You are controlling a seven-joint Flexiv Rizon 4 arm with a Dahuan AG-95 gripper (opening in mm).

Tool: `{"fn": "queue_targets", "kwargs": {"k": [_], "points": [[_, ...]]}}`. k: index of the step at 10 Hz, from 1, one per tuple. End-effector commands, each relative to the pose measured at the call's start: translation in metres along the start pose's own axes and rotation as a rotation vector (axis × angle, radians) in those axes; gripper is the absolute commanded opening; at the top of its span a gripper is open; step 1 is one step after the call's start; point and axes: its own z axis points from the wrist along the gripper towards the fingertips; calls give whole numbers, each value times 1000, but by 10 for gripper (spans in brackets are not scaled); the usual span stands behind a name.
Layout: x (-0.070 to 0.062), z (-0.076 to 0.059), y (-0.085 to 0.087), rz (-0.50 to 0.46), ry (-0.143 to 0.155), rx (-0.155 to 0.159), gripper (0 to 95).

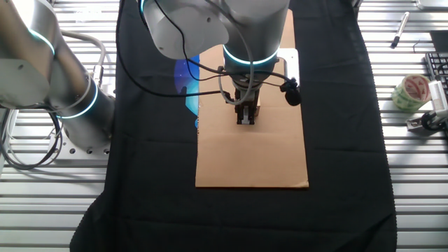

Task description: Use the gripper to push the small block from left to right

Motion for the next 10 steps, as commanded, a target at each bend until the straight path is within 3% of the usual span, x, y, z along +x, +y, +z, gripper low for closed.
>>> {"fn": "queue_targets", "kwargs": {"k": [1,10], "points": [[0,0,-1,-1,-3,6,0],[1,4,2,10,-12,12,0]]}}
